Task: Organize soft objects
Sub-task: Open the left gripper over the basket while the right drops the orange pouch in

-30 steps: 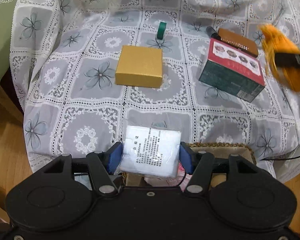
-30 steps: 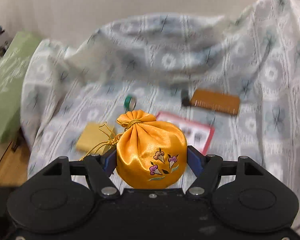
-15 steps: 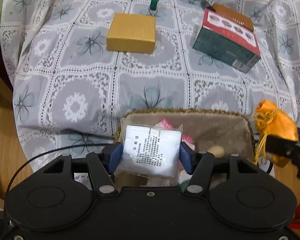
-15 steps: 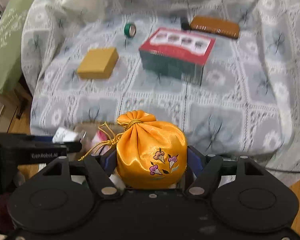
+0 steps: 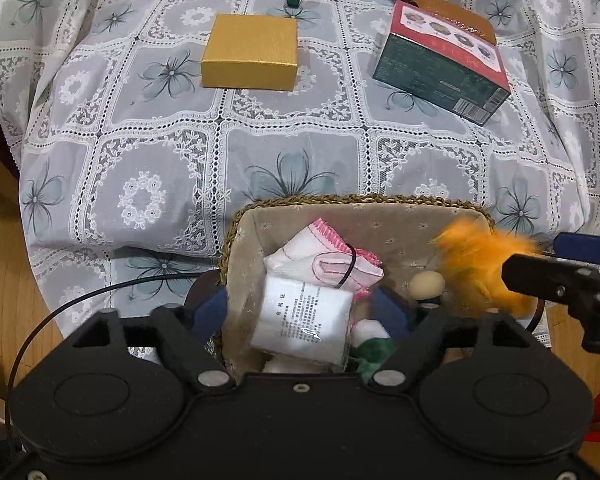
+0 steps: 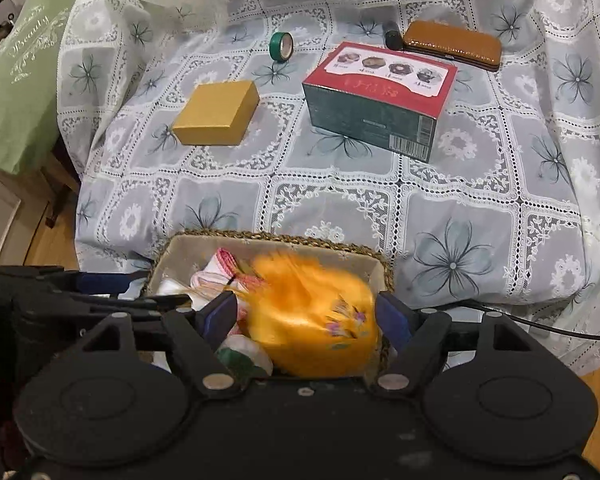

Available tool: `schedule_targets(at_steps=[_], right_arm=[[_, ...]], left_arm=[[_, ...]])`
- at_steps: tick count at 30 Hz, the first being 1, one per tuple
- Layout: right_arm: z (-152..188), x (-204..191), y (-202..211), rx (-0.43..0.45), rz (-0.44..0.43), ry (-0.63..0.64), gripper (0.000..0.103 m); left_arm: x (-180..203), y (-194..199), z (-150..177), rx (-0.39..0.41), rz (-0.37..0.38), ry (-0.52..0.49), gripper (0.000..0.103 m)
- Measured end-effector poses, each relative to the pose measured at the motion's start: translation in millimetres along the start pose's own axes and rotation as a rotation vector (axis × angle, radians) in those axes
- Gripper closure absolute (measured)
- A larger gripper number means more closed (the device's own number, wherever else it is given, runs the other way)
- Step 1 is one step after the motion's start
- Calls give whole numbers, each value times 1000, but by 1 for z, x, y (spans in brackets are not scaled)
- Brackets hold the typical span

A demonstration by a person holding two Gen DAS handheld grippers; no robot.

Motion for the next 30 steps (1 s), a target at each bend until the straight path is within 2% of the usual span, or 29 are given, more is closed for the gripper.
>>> schedule_targets(at_steps=[10,13,30], right_arm=[[0,5,-3,-7,24,-14,27],[0,6,-4,-9,29,-21,24],[9,3,-15,-50,25,-24,23]], left_arm=[[-2,-1,2,-6,-13,-7,26],[-3,-1,3,-11,-17,-8,26],[-11,-4,2,-7,-93,-10,26]])
Point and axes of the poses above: each gripper's, at about its wrist camera, not at the fingertips, and y roughly against the way its jaws point, x to its right, z to its underside, the point moved 7 cm from there along -y, roughly the way its jaws point, and after that the axes turned 7 degrees about x, right-handed, at the moved point
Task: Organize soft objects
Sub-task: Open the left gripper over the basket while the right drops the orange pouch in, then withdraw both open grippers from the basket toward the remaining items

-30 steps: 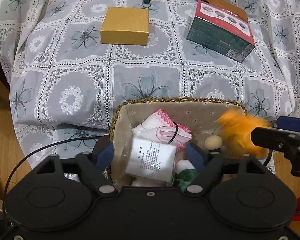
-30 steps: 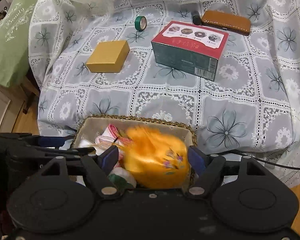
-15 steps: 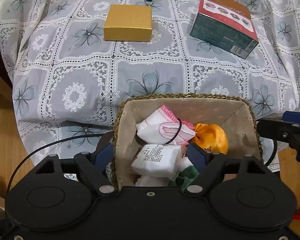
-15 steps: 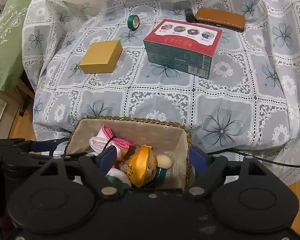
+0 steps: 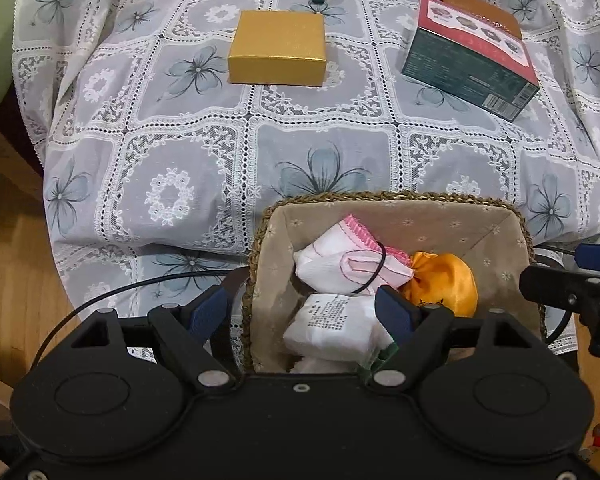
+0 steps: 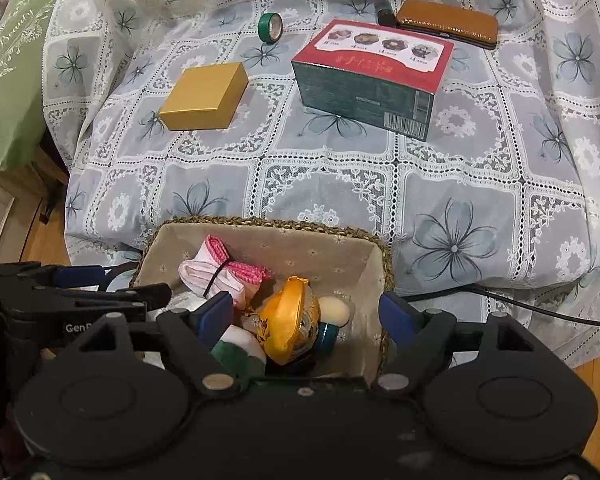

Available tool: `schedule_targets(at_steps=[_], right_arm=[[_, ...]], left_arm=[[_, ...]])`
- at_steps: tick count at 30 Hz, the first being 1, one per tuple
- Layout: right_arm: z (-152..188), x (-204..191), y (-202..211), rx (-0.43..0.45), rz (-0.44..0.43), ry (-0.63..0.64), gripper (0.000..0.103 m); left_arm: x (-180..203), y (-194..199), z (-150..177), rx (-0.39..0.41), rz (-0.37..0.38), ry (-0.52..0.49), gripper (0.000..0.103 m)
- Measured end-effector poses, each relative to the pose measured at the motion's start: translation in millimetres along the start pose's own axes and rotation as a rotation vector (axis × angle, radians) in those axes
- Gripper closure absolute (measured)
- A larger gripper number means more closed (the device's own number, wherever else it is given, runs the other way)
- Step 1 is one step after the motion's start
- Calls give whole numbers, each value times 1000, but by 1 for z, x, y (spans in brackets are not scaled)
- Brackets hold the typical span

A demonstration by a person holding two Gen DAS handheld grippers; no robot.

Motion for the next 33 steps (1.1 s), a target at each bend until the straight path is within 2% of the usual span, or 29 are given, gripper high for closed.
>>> schedule_targets(at_steps=[9,15,19,22,28,33], right_arm=[[-2,2,-5,-14,13,1,22],[-24,5,-2,44,14,2,19],[-53,8,3,125,17,9,16],[-75,11,6,185,16,6,9],[-133,23,-4,282,12,-17,9],[-185,40,-32,319,22,-80,9]], left_arm=[[-7,7,-16,70,-50,-35,25],[-15,11,-43,133,-69,-39,25],[-17,14,-63,180,-59,-31,25],[-15,14,-76,204,-48,-31,25],[-9,8,-107,253,-43,-25,25],[-7,-8,-133,268,-48,-16,25]])
Point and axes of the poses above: each gripper's, at about its wrist camera, not at the fingertips, and y roughly against the way its jaws point, x to its right, z to its underside, the point moved 7 cm from there along -y, roughly the way its jaws point, and after that the axes turned 7 degrees about x, right-handed, at the moved point
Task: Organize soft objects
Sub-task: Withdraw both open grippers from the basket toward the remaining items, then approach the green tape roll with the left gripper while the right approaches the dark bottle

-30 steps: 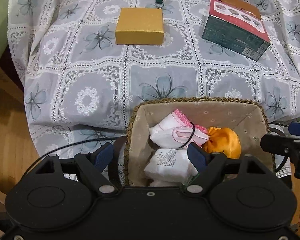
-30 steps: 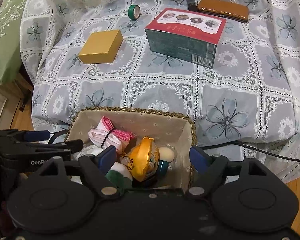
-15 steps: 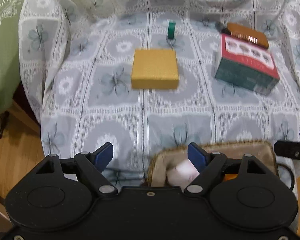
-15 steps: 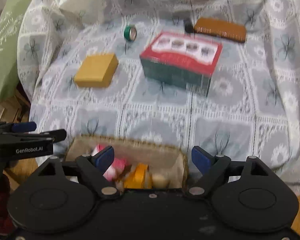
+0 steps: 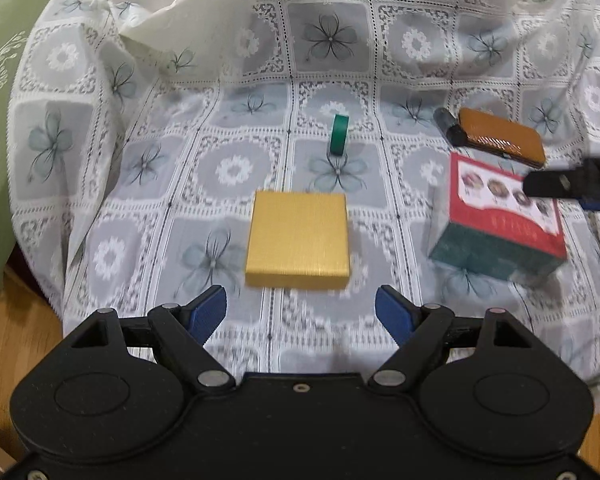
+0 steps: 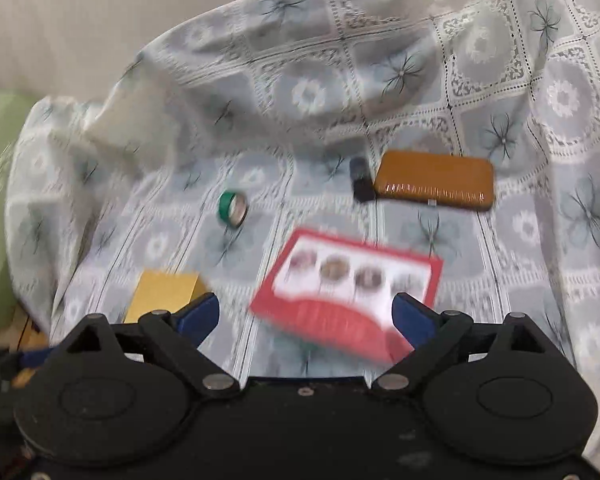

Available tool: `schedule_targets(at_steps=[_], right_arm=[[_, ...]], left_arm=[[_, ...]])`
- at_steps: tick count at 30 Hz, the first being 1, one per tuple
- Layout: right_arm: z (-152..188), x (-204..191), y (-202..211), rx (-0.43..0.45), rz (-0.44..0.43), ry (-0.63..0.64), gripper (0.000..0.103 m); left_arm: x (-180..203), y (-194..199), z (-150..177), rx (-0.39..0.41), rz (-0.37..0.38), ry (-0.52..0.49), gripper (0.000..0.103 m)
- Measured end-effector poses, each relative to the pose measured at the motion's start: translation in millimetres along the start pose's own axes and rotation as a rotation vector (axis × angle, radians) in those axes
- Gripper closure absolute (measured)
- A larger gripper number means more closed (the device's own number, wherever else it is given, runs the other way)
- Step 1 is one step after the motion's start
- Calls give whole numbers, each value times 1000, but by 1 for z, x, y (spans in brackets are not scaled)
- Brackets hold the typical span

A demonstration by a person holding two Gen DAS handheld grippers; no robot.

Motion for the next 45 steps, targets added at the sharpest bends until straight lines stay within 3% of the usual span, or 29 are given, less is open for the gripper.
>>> schedule_targets(at_steps=[6,12,17,22,25,29,32,34,36,45], right_arm=[[-43,21,-70,12,64,-64,9],[-76,29,-133,12,46,-131,9],[-91,29,-175,40,59,-113,10],[-90,31,-204,-10,84,-123,10],[-84,30,-216,-67,62,-134,9],[-76,33,-226,-79,112,-125,9],[-74,30,-230,-100,16,-162,10],[-78,28,-226,-75,-93,-207,13],[-81,31,-221,-42,-134,-262,13],[-79,54,-214,87,-103,-378,13]], left_arm=[[0,-20,-15,2,-7,11,25],[-5,-32,-13,-25,-9,35,25],[-13,-39,-10,-42,-18,48,25],[-20,-45,-13,-45,-28,57,25],[-21,-48,-17,-41,-33,59,25],[-20,-49,-20,-38,-33,57,25],[-20,-51,-21,-36,-34,53,25],[-20,-53,-22,-40,-34,53,25],[-20,-55,-24,-38,-38,52,25],[-17,-70,-62,22,-61,48,25]])
Point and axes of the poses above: each gripper's, at about its wrist camera, not at the fingertips, and y roughly against the way its jaws point, x to its right, z to its underside, the point moved 7 cm from there along -y, roughly the way its jaws point, and after that the axes turned 7 degrees about x, right-handed, at the moved point
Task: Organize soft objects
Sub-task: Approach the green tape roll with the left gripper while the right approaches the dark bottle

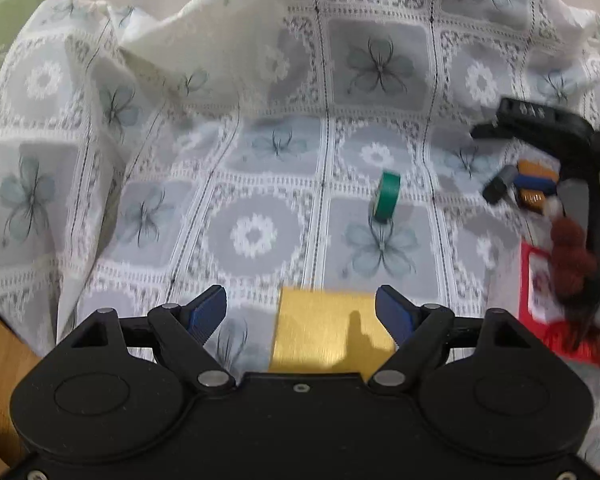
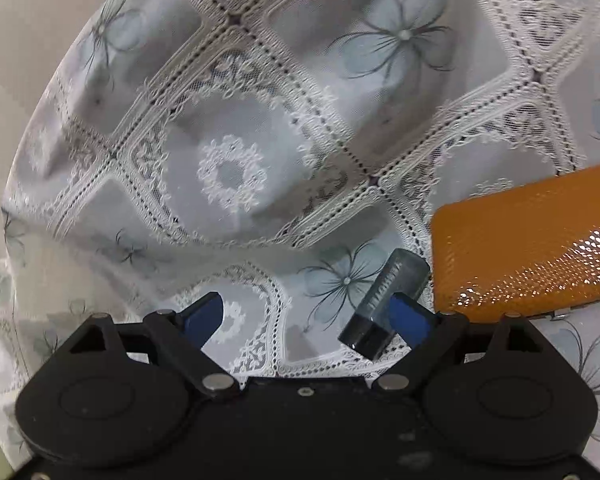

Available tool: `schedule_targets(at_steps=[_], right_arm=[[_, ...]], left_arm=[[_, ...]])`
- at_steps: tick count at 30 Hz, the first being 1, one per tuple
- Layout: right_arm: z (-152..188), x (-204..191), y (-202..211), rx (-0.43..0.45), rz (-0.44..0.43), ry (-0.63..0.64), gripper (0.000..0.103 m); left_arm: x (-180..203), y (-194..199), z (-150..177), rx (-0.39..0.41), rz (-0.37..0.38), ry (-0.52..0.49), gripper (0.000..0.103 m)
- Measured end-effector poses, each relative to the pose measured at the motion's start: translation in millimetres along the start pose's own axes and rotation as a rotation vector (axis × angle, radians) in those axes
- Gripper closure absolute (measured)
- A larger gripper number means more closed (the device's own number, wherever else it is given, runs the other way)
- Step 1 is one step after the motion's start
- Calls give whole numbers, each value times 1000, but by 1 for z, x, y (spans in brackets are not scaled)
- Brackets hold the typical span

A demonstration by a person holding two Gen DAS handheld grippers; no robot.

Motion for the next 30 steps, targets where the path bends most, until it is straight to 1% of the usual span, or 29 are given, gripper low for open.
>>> schedule_targets(at_steps=[3,7,9,13,15,18,22,25,26,29,30], right_arm=[[1,4,3,39,6,2,13],[3,9,8,67,-9,2,11],[6,11,9,76,-2,-3,11],[6,15,8,86,-1,-23,11],[5,17,14,89,-2,-34,11],[6,19,14,85,3,-44,11],[4,19,18,82,6,-48,11],[5,19,15,79,7,-51,11],[5,19,14,78,8,-53,11],[5,17,7,76,9,-60,11],[5,18,7,74,9,-61,11]], left_arm=[[7,-14,-14,3,14,3,25],[20,-38,-30,-8,39,18,25],[27,-52,-37,-17,43,19,25],[41,-78,-45,-37,61,-15,25],[44,-91,-47,-51,62,-25,25],[35,-106,-52,-59,43,4,25],[6,-119,-62,-60,-22,62,25],[-13,-125,-67,-72,-84,89,25],[-17,-126,-67,-75,-93,97,26],[-23,-120,-64,-78,-84,118,26],[-22,-114,-62,-67,-62,129,26]])
Point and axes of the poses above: each gripper's, at about its wrist camera, not at the fingertips, and y roughly against the way its jaws point, x to its right, z to its underside, the point moved 7 cm from there along -y, roughly the way its jaws point, and after that the axes turned 7 degrees about x, right-handed, at the moved point
